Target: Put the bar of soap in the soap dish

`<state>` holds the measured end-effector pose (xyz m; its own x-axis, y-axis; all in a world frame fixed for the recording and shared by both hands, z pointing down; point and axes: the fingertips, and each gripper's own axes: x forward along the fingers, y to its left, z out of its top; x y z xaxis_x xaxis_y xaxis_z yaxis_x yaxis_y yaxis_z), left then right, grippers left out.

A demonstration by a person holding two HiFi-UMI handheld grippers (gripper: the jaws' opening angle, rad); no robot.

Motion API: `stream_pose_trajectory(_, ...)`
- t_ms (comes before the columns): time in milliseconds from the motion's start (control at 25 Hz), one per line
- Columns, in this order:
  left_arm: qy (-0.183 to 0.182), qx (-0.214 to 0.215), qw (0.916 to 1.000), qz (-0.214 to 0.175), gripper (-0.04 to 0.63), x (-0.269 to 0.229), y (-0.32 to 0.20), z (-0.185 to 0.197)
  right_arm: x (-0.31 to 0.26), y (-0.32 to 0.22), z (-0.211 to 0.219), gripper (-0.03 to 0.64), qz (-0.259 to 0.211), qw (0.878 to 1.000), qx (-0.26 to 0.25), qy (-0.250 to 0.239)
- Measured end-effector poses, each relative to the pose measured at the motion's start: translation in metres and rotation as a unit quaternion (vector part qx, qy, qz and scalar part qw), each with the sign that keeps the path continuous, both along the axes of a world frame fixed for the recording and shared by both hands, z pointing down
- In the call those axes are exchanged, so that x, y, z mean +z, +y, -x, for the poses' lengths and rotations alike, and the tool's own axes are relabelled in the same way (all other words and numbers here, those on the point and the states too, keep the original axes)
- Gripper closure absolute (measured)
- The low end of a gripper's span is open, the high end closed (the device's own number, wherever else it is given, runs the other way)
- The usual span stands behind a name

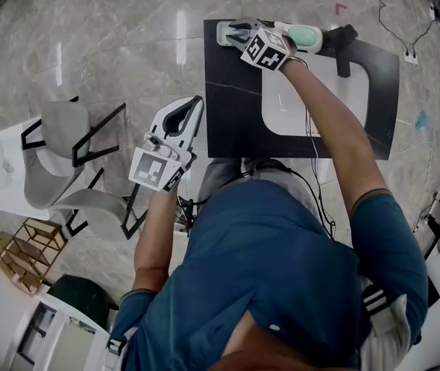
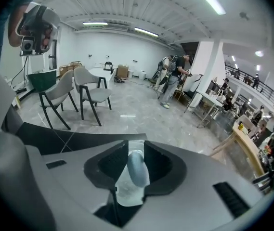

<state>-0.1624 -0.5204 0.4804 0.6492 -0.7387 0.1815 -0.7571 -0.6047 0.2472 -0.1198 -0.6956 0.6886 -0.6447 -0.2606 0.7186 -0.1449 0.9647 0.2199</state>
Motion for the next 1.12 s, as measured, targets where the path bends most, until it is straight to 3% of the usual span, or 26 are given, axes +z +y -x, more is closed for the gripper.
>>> stream_pose_trajectory(280, 0.004, 0.002, 1.0, 0.0, 0.592, 0.002, 0.004, -0.001, 0.016, 0.01, -0.016, 0.516, 0.022, 0.999, 0.024, 0.003)
stream_pose_trajectory(480, 0.003, 0.002, 1.0, 0.003, 0.592, 0.004, 0.007, 0.001, 0.02, 0.001, -0.019, 0.517, 0.063, 0.993, 0.094, -0.038)
stream_pose_trajectory(560, 0.003, 0.001, 1.0, 0.004, 0.592, 0.005, 0.008, 0.002, 0.024, -0.01, -0.022, 0.517, 0.105, 0.978, 0.163, -0.083)
stream_pose_trajectory(680, 0.003, -0.003, 1.0, 0.003, 0.592, 0.006, 0.009, 0.005, 0.018, -0.033, -0.044, 0.518, 0.158, 0.927, 0.302, -0.158)
stream_pose_trajectory(720, 0.003, -0.004, 1.0, 0.004, 0.592, 0.006, 0.009, 0.006, 0.017, -0.037, -0.05, 0.517, 0.166, 0.916, 0.325, -0.165)
stream_pose_trajectory(800, 0.003, -0.006, 1.0, 0.004, 0.592, 0.008, 0.009, 0.009, 0.02, -0.034, -0.053, 0.51, 0.185, 0.914, 0.327, -0.153)
stream_pose_trajectory(880, 0.003, -0.007, 1.0, 0.006, 0.592, 0.009, 0.009, 0.011, 0.026, -0.026, -0.051, 0.439, 0.216, 0.912, 0.318, -0.143)
stream_pose_trajectory(1000, 0.012, -0.011, 0.9998, 0.008, 0.592, 0.014, 0.01, 0.012, 0.029, -0.024, -0.052, 0.391, 0.251, 0.901, 0.323, -0.142)
stream_pose_trajectory(1120, 0.005, -0.003, 1.0, 0.004, 0.592, 0.008, 0.005, 0.007, 0.03, -0.025, -0.053, 0.374, 0.268, 0.899, 0.322, -0.129)
